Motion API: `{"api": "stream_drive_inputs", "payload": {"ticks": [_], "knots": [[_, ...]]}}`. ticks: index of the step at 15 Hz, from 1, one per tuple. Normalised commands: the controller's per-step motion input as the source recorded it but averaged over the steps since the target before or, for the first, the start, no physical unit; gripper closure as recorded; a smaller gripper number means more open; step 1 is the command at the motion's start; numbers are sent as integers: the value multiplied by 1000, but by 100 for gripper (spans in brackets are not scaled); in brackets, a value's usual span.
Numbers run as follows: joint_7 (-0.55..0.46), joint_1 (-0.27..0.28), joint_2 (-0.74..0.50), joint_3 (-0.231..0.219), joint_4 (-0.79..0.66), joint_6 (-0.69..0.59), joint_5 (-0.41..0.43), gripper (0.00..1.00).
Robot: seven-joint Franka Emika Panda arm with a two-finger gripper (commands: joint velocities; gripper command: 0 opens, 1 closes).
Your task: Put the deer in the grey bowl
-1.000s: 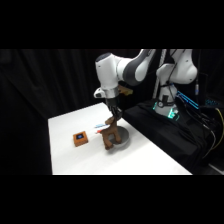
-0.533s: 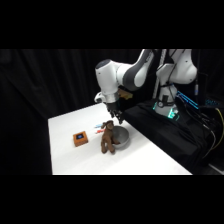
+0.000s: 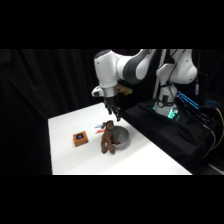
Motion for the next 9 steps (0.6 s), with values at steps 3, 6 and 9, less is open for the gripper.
{"api": "stream_drive_inputs", "payload": {"ticks": [3, 6, 9], "knots": [[135, 61, -344, 31, 130, -394, -75, 0], [125, 61, -216, 31, 234, -399, -50, 0], [71, 69, -89, 22, 257, -263, 23, 0]]}}
